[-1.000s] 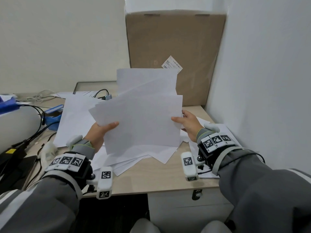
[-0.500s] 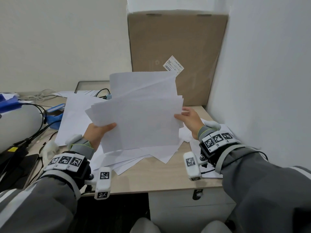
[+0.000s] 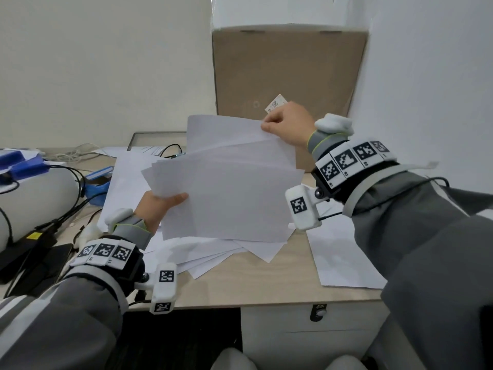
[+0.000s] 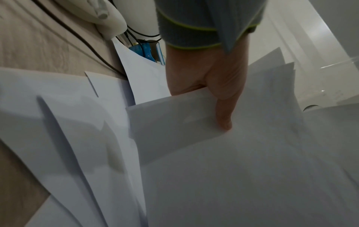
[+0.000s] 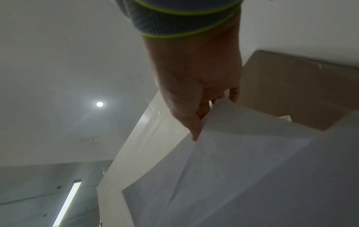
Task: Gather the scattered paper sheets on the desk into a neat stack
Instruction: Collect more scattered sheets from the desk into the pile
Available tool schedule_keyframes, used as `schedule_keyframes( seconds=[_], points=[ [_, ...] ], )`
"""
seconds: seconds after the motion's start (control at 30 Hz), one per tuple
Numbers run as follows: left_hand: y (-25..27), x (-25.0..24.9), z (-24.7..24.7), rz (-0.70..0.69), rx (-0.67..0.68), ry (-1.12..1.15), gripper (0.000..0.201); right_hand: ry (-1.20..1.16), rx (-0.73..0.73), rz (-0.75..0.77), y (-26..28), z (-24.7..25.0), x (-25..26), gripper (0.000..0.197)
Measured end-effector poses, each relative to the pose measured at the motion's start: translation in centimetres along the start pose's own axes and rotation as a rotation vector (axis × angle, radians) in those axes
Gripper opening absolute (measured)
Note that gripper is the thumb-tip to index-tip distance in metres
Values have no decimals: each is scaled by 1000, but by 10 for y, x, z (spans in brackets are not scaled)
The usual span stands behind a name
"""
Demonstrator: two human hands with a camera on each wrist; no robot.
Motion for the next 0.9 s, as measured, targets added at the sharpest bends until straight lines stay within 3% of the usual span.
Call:
schedule_keyframes(
  seconds=[0.07,0.17,0.3,0.37,0.47,0.6,0.77,0.9],
  points=[
    [-2,5,4,40,-39,2,32,157,-5,-29,-1,2,-3,20],
    [-8,18,17,124,-124,-15,46,214,-205,-135,3,14,-18,24],
    [-26,56,46,225,-199,-79,71,-32,-553,-455,19,32,-59,29],
    [-27,70,51,292,-192,-144,64,-198,-634,-592,28,34,-82,30],
    [-18,79,46,363,-174,-234,52,-431,-665,-666,40,18,-111,28],
    [-8,76,27,380,-125,-225,45,-546,-548,-678,63,-22,-133,19],
    [1,65,9,368,-20,-16,46,-455,-215,-594,90,-79,-135,13],
    [3,64,2,379,21,37,57,-323,-70,-585,104,-110,-144,16]
  ],
)
Point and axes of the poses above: each hand's wrist, its own y-axis away from the middle knuckle, its own z-axis out of the back of the hand, x = y × z, the point moved 3 cm from there along -y, towards the middle knuckle, and after that the axes turned 4 degrees about y, right-handed, at the moved point
